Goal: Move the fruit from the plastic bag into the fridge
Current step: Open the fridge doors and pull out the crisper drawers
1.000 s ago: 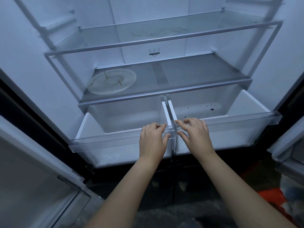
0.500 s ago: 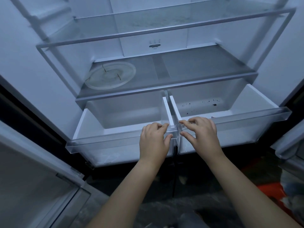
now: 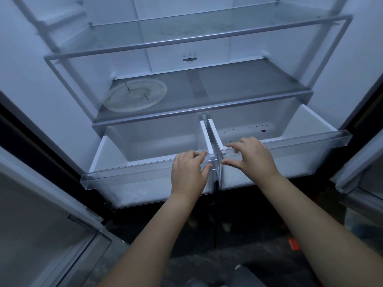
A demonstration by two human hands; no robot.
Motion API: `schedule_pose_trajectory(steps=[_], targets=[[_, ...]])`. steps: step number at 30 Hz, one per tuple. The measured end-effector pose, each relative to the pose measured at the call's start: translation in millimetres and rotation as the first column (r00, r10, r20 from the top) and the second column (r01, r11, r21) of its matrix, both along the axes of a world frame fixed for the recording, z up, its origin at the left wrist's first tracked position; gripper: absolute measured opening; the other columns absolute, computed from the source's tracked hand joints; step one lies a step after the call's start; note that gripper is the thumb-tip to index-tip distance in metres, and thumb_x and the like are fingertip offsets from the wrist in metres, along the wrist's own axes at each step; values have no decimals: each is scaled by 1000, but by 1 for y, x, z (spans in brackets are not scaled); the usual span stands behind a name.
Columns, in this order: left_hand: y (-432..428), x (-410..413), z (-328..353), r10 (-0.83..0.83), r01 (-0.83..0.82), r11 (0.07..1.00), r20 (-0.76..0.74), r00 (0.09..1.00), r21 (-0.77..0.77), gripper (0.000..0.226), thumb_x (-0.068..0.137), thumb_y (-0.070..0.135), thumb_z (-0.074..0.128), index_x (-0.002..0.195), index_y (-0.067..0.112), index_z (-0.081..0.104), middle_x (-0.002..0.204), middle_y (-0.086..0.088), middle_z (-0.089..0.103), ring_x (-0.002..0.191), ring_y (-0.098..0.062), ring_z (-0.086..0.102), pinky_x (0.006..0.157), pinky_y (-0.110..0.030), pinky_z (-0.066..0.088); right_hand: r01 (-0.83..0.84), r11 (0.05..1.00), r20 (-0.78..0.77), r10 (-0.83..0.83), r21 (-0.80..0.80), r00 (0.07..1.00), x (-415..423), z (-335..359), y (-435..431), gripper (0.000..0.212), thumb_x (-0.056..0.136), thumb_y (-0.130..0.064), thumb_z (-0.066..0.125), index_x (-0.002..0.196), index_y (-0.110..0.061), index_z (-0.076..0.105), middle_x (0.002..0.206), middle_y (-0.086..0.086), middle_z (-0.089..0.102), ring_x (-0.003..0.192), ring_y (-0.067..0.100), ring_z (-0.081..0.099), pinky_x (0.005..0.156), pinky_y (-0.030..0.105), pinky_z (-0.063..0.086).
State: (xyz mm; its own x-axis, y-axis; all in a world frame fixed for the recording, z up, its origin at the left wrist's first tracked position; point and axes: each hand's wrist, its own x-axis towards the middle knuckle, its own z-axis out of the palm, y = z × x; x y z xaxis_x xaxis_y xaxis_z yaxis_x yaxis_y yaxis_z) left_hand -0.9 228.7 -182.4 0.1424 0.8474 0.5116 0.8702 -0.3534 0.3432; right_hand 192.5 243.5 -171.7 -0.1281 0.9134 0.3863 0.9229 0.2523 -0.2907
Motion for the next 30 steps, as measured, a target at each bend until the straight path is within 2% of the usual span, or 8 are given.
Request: schedule_pose_trajectory(steps=[3,5,10,17,20,22,25,30], targets=[[0,0,1,1,-1,1000,-13,1000,-1,32,76,28,75,106,16,70,83,-1,63,79,-24,57,79,-34,44,39,999,81,-36,-28,996,-1,3,-1,56,71,-70,51,86,-17,61,78,-6,54,83,20,50,75,30,32],[0,1,1,2,-2,1000,-16,1000,2,32,76,28,75,106,15,71,83,-2,63,78,-24,57,78,-34,44,46,994,83,-38,-95,996,-5,7,-2,52,73,-67,57,88,-17,60,83,-7,53,89,18,47,76,27,28],[-2,2,1,-4,4,1000,-15,1000,-16,32,77,27,74,106,15,70,83,-3,63,79,-25,56,78,-34,43,75,983,65,-65,-165,996,-8,12,-2,54,72,-64,61,93,-15,61,95,-2,61,97,20,47,78,30,32],[2,-1,-9,-12,13,996,-10,1000,85,31,77,29,73,105,16,70,85,0,63,80,-23,57,81,-32,41,110,988,56,-104,-105,993,-8,5,-2,52,72,-63,62,92,-16,60,90,-2,61,92,20,49,76,30,35],[2,-2,-16,-30,33,988,-23,999,153,33,82,28,68,112,16,66,96,0,64,90,-22,57,89,-31,37,112,991,104,-119,67,987,-10,-12,-9,55,81,-62,52,105,-13,61,96,2,62,94,24,52,89,35,37],[-2,-2,-20,-44,55,986,-74,996,155,39,87,30,60,123,15,59,112,-1,63,105,-21,56,101,-33,31,108,981,101,-125,164,987,-13,-22,-16,56,88,-58,41,117,-13,57,107,3,60,102,25,50,100,37,30],[-9,-2,-25,-12,29,995,-176,984,91,53,91,39,47,139,17,43,140,-1,48,130,-20,41,114,-37,17,104,980,25,-109,168,994,-15,-28,-19,52,93,-51,37,128,-16,51,122,2,56,118,23,45,111,37,18],[-14,2,-24,59,-65,998,-250,966,-14,63,93,46,43,148,19,26,154,-1,28,142,-21,23,117,-38,8,42,990,20,-45,137,999,-11,-30,-19,50,93,-47,38,133,-18,48,135,3,51,132,22,38,115,37,13]])
